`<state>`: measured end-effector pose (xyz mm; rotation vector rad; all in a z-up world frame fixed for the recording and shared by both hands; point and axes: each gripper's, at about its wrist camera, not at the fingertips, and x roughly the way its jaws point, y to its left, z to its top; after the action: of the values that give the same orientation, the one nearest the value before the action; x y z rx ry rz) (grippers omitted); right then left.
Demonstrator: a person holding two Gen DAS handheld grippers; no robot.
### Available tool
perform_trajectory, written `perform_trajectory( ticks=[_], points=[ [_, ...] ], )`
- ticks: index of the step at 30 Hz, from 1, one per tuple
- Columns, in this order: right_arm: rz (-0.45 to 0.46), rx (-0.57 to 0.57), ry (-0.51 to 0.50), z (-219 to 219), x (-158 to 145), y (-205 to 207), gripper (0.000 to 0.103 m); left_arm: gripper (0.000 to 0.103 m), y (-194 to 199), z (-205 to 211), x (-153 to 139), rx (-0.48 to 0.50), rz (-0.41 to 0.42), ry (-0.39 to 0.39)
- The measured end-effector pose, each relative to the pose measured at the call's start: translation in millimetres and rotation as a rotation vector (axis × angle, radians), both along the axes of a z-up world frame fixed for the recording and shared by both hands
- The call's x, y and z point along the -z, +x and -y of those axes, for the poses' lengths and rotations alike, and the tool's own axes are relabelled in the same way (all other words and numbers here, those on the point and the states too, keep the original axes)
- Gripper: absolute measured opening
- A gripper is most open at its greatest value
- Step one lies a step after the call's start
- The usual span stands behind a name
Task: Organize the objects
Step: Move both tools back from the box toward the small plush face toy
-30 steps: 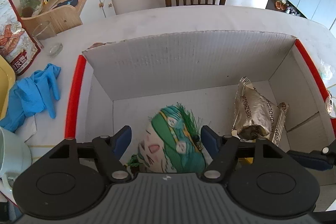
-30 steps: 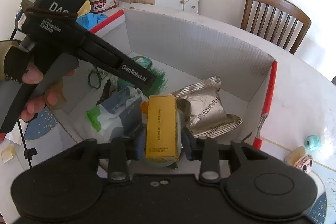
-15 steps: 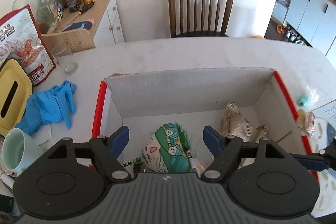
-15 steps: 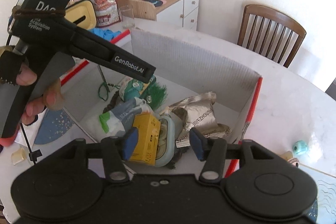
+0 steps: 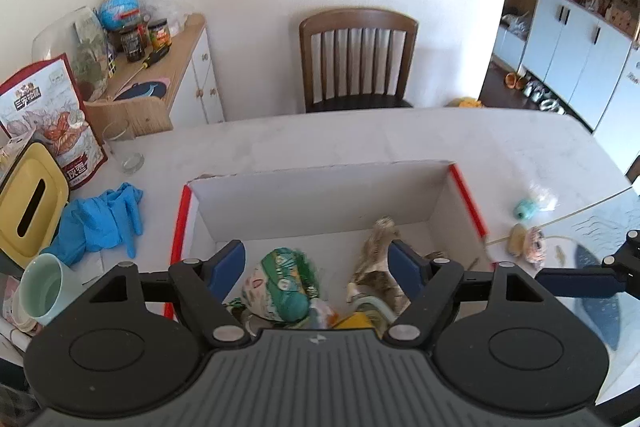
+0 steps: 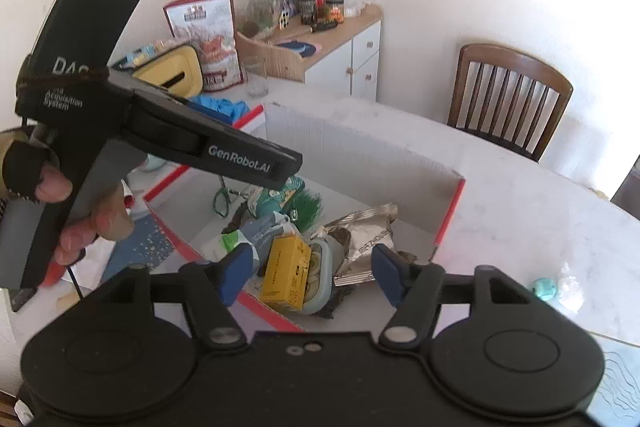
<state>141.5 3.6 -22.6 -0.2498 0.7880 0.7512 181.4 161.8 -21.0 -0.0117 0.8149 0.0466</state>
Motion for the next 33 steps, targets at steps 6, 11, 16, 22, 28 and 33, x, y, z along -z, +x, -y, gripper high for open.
perform_trajectory(
  ticks=[6,11,16,22,28,33],
  points=[
    [0.024,-0.006,0.038,22,-16,-10,0.080,0.083,-16,22,-15,0.008,0.026,-0.009],
    [0.023,-0.008,0.068,43,-25,-15,0.086,0.084,-24,40,-20,0.001,0.026,-0.026],
    [0.014,0.002,0.090,72,-28,-15,0.094,0.086,-31,60,-21,-0.014,0.029,-0.050],
    [-0.002,0.020,0.098,108,-27,-9,0.097,0.090,-33,89,-19,-0.007,0.027,-0.062],
    [-0.007,0.047,0.099,147,-24,-1,0.097,0.094,-32,125,-14,0.034,0.024,-0.077],
    [-0.010,0.071,0.093,180,-20,9,0.097,0.094,-26,155,-9,0.068,0.028,-0.107]
  ],
)
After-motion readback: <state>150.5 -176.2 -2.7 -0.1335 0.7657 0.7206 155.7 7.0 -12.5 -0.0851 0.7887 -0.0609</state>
